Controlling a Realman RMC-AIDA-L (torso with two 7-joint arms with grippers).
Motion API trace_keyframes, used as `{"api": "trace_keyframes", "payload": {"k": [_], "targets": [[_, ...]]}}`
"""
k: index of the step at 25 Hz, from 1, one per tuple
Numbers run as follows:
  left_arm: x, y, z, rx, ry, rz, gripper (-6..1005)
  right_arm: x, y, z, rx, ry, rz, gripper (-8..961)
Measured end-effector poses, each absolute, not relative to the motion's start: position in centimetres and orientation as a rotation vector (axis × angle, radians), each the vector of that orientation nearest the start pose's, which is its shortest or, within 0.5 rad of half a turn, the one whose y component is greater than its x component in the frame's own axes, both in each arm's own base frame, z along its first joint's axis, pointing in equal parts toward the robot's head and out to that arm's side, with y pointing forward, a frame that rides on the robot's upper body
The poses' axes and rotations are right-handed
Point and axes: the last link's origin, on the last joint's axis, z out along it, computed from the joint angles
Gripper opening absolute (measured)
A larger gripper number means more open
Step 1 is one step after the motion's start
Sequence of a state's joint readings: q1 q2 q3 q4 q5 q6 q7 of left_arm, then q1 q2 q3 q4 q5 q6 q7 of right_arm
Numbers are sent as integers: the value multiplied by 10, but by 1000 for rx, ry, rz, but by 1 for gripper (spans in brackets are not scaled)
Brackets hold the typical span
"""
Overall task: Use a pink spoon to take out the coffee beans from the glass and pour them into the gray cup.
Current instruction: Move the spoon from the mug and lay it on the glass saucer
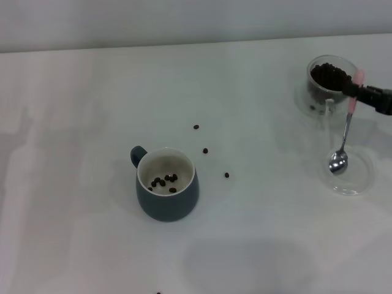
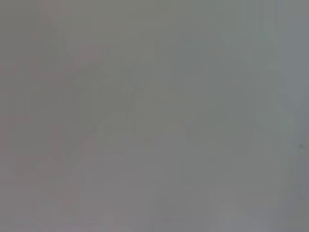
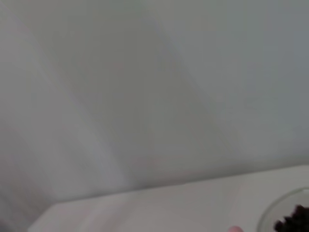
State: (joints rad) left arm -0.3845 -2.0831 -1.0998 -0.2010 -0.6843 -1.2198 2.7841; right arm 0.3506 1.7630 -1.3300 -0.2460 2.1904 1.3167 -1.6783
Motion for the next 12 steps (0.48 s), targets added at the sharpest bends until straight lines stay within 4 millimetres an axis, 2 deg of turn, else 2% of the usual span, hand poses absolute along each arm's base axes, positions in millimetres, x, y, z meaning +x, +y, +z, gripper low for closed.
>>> {"api": "trace_keyframes", "payload": {"k": [12], "targets": [[-334, 324, 5, -1428, -691, -908, 893, 383, 305, 71, -2090, 1192, 781, 295]]}}
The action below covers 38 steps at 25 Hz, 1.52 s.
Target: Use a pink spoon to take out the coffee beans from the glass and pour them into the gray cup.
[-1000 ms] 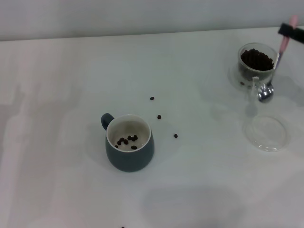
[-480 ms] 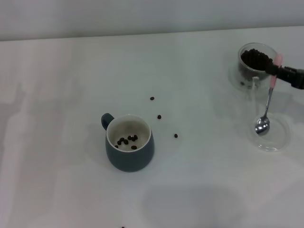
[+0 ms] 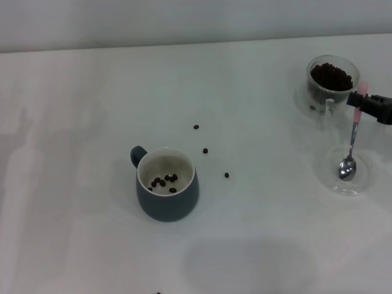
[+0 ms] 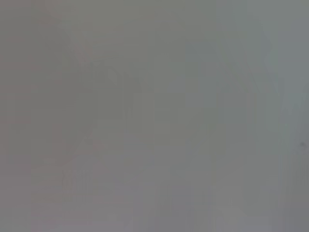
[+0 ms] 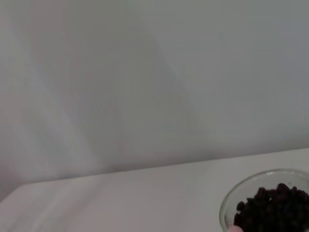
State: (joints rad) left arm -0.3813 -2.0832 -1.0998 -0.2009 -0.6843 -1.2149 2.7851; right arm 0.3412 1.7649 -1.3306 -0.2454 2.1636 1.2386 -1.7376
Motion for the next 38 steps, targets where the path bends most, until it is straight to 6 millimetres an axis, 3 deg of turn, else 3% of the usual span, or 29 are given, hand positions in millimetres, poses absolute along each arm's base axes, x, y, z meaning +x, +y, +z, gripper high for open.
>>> {"api": "trace_keyframes", "payload": {"k": [12, 19, 24, 30, 32, 35, 38], "targets": [[-331, 330, 5, -1429, -702, -908, 892, 378, 304, 49, -2124, 1188, 753, 304], [-330, 330, 5, -1428, -699, -911, 893, 383, 306, 50, -2111, 1186, 711, 310], [-328, 332, 5, -1432, -693, -916, 893, 386, 309, 61, -2062, 1178, 730, 314], [-329, 330, 6, -1429, -692, -917, 892, 383, 315, 93, -1893, 1023, 877, 563], [-330, 330, 6, -1428, -693, -915, 892, 381, 317, 105, -1815, 908, 900, 799], [-331, 329, 5, -1426, -696, -914, 892, 381, 317, 114, -1693, 708, 851, 818], [-331, 328, 5, -1432, -696, -912, 892, 381, 316, 112, -1587, 488, 704, 836]]}}
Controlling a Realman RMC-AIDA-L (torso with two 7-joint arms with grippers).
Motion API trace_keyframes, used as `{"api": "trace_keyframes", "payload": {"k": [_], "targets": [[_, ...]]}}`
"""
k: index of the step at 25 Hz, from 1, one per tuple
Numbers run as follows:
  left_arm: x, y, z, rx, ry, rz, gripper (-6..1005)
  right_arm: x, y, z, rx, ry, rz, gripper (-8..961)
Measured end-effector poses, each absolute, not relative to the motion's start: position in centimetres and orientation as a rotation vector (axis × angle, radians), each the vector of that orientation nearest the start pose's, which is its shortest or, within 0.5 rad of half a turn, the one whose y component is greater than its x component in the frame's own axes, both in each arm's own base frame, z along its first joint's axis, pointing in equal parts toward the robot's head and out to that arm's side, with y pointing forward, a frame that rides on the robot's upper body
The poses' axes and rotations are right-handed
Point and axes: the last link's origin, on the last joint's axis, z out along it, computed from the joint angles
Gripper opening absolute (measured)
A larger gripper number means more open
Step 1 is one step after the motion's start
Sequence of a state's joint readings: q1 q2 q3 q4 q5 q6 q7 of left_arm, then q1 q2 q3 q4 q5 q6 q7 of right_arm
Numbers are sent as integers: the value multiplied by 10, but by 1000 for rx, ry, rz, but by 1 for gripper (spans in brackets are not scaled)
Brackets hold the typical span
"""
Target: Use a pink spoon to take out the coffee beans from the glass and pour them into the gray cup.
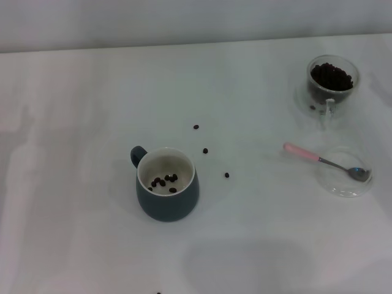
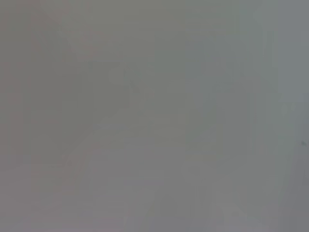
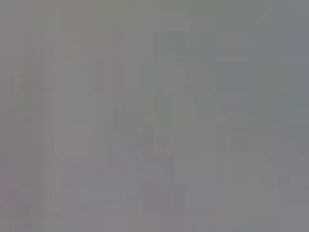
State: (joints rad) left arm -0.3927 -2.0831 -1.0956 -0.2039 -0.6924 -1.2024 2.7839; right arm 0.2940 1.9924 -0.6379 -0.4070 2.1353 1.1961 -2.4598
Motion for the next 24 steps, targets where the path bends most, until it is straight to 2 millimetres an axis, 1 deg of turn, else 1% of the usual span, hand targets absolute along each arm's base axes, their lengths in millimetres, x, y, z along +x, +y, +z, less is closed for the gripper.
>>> {"api": "trace_keyframes", "payload": {"k": [2, 3, 6, 10, 14, 24], "targets": [[-330, 328, 4, -1436, -695, -912, 893, 382, 318, 106, -1547, 425, 632, 848], [-330, 327, 3, -1438, -695, -912, 893, 384, 319, 104, -1533, 424, 610, 855], [-330, 325, 1, -1449, -692, -911, 893, 392, 328, 99, -1479, 491, 564, 865], [-325, 324, -5, -1510, -670, -904, 892, 401, 338, 93, -1461, 578, 493, 858], [-325, 324, -5, -1521, -651, -889, 892, 400, 345, 92, -1454, 607, 486, 856], [-321, 327, -5, -1548, -615, -879, 892, 398, 353, 93, -1417, 643, 505, 857]]}}
